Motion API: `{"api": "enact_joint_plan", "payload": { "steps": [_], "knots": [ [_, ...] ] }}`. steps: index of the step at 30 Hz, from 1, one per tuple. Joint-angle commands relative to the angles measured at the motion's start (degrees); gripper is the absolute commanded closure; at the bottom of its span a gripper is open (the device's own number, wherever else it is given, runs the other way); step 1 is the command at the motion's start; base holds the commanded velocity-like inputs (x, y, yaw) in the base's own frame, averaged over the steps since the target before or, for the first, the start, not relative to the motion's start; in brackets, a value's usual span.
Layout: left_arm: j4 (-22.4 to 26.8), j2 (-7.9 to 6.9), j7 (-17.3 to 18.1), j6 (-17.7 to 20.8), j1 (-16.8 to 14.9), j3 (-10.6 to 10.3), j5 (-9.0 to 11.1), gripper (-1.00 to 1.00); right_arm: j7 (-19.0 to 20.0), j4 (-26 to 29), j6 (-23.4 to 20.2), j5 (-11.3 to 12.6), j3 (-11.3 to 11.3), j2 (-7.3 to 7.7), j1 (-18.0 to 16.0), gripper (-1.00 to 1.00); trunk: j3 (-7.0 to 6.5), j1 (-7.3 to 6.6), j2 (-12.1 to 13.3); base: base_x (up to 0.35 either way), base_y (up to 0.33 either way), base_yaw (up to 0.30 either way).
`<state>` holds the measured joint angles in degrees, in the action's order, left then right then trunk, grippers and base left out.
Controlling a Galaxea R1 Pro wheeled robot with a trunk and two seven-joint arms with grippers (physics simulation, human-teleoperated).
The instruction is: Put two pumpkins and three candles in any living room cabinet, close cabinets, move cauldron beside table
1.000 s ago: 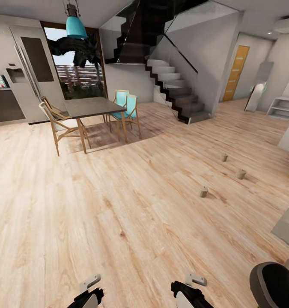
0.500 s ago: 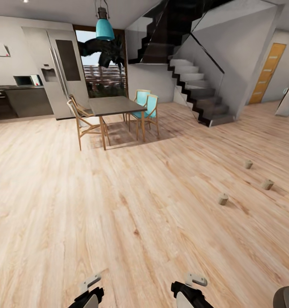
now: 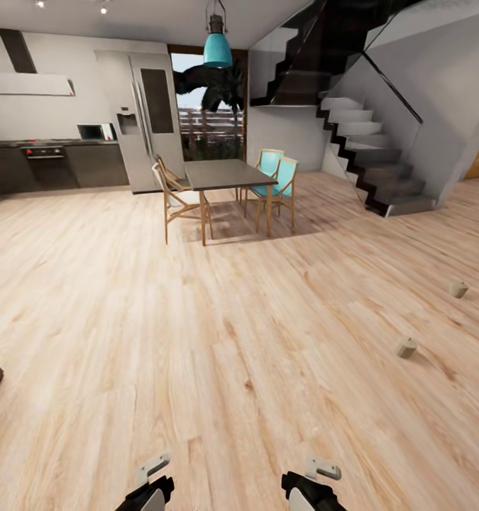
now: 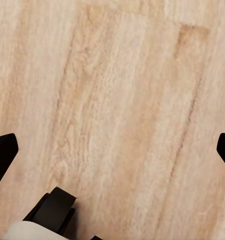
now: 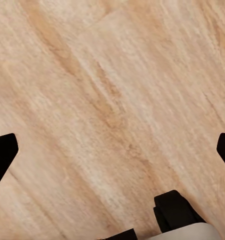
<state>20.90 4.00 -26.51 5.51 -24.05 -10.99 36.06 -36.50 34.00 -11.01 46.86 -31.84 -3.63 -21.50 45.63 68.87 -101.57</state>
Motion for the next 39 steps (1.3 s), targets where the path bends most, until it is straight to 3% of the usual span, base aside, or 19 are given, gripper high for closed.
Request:
{"api": "enact_joint_plan", "payload": {
  "steps": [1, 6, 8, 39],
  "knots": [
    [0.1, -0.04, -0.47, 0.29, -0.03, -0.5, 0.23, -1.0, -0.41, 0.11, 0.09, 0.18, -0.4, -0.14, -0.04, -1.0, 0.05, -0.01, -0.03, 0.0, 0.0, 0.294],
    [0.1, -0.04, -0.47, 0.21, -0.03, -0.6, 0.23, -1.0, -0.41, 0.03, 0.91, 0.11, -5.24, -0.55, -0.04, -1.0, 0.05, -0.01, -0.03, 0.0, 0.0, 0.294],
    [0.1, -0.05, -0.47, 0.2, -0.03, -0.61, 0.23, -1.0, -0.41, 0.02, 0.95, 0.14, -5.87, -0.58, -0.04, -1.0, 0.05, -0.01, -0.03, 0.0, 0.0, 0.294],
    [0.1, -0.08, -0.47, 0.31, -0.03, -0.62, 0.23, -1.0, -0.41, 0.03, 1.07, 0.08, -6.48, -0.5, -0.04, -1.0, 0.05, -0.01, -0.03, 0.027, -0.01, 0.294]
  ]
}}
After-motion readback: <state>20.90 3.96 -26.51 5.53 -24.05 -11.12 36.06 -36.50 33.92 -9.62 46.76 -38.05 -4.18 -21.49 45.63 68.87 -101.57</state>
